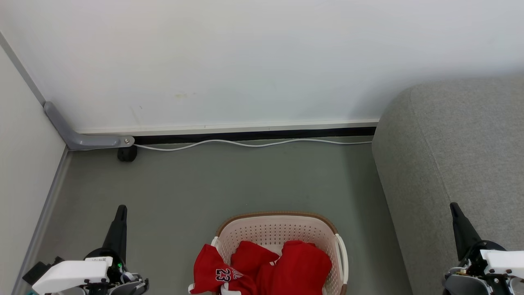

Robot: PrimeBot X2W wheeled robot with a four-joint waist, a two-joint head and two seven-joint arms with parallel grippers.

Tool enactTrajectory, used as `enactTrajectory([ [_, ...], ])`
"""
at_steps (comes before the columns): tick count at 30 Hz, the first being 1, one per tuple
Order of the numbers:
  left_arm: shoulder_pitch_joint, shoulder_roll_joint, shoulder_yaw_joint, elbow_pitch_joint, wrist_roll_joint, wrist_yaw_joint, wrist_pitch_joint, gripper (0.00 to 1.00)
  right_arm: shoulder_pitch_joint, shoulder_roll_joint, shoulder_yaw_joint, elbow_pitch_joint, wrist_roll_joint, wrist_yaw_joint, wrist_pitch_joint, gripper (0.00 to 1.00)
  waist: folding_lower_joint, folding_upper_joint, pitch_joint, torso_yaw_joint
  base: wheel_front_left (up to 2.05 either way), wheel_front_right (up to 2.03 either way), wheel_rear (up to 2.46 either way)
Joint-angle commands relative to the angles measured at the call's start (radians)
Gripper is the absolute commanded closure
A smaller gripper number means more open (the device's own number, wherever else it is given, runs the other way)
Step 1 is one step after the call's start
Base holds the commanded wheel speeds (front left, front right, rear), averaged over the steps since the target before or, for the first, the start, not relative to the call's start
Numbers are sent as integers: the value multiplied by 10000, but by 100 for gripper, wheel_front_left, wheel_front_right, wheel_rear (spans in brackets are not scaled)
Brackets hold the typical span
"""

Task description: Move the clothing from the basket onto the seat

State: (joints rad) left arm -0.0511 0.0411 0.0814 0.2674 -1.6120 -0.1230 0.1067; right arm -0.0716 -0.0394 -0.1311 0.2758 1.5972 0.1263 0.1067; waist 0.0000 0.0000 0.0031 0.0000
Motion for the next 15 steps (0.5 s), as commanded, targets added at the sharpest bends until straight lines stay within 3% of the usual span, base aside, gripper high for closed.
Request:
enactTrajectory([
  [1,-568,91,321,-225,31,-77,63,100,-363,-108,176,-311,118,44,62,100,0,0,0,0,0,0,0],
  [15,-568,91,321,-225,31,-77,63,100,-363,-108,176,-311,118,44,62,100,0,0,0,0,0,0,0],
])
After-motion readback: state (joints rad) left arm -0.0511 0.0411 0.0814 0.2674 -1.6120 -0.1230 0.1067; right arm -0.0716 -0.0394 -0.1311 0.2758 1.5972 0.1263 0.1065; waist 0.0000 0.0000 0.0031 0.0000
